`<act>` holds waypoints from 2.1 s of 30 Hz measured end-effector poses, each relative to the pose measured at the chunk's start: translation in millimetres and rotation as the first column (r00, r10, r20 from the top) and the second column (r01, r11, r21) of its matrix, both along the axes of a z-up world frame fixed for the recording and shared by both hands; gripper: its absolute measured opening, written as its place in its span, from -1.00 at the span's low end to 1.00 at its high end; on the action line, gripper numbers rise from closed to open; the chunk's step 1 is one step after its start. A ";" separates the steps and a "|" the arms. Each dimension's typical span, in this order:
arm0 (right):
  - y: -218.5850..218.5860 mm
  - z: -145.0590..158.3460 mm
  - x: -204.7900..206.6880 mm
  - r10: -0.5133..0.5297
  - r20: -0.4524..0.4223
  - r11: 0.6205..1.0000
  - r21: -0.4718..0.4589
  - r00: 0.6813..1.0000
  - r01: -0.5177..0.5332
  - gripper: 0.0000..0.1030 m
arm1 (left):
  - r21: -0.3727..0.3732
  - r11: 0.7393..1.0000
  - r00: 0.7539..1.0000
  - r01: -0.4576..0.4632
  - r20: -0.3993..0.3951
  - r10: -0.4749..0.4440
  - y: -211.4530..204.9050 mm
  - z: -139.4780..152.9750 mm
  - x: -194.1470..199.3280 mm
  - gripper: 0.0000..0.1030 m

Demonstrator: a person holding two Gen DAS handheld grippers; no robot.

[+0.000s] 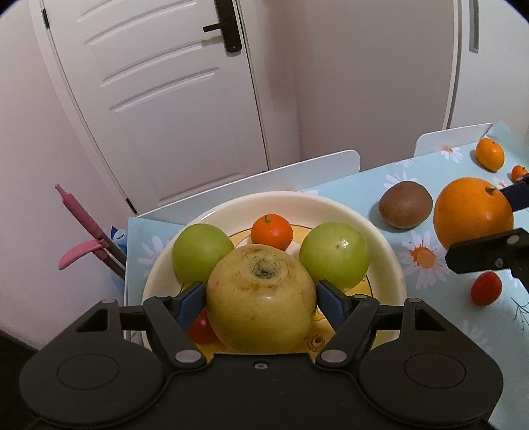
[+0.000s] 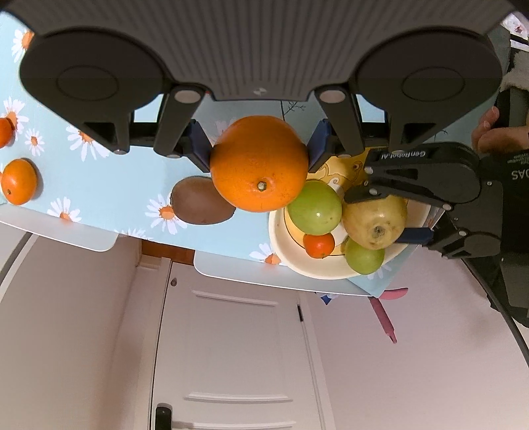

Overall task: Organize fruits
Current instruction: 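Carry the yellow pear into the bowl and open the left tool, then lower the orange into the bowl and open the right tool, then move both tools back toward the tomato and mandarin on the table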

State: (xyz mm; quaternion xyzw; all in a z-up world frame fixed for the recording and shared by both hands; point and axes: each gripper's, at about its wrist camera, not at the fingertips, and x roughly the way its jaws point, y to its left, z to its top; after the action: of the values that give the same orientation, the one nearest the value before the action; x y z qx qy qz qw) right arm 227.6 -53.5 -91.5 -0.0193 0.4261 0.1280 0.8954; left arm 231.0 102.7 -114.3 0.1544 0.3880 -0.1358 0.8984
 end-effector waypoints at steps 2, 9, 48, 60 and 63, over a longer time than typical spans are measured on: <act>-2.0 3.4 1.2 0.008 0.003 1.000 0.000 1.000 -0.008 0.48 | -0.011 1.000 1.000 0.009 0.012 -0.009 1.8 3.4 -5.6 0.67; -2.8 11.4 2.5 0.066 0.006 0.998 0.000 0.998 -0.066 0.48 | -0.032 0.999 0.997 -0.040 0.064 0.042 11.9 25.3 -35.2 0.91; 45.8 18.9 -25.1 0.181 0.067 0.983 0.008 0.981 -0.182 1.00 | -0.076 0.976 0.977 -0.206 0.033 0.209 35.1 43.4 -122.6 0.91; -10.5 56.0 -63.1 0.006 0.146 1.000 0.026 0.989 -0.010 1.00 | -0.125 0.978 0.982 -0.165 0.067 0.174 26.9 71.1 -126.8 0.91; -31.9 60.4 -73.4 -0.036 0.154 0.999 0.026 0.987 0.033 1.00 | -0.125 0.982 0.984 -0.145 0.084 0.156 17.8 76.6 -129.1 0.91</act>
State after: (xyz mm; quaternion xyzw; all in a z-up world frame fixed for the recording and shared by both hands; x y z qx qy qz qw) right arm 154.2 -85.4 -31.0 -0.0111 0.3541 0.1156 0.9280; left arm 101.9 120.5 -37.7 0.0774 0.3473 -0.0829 0.9309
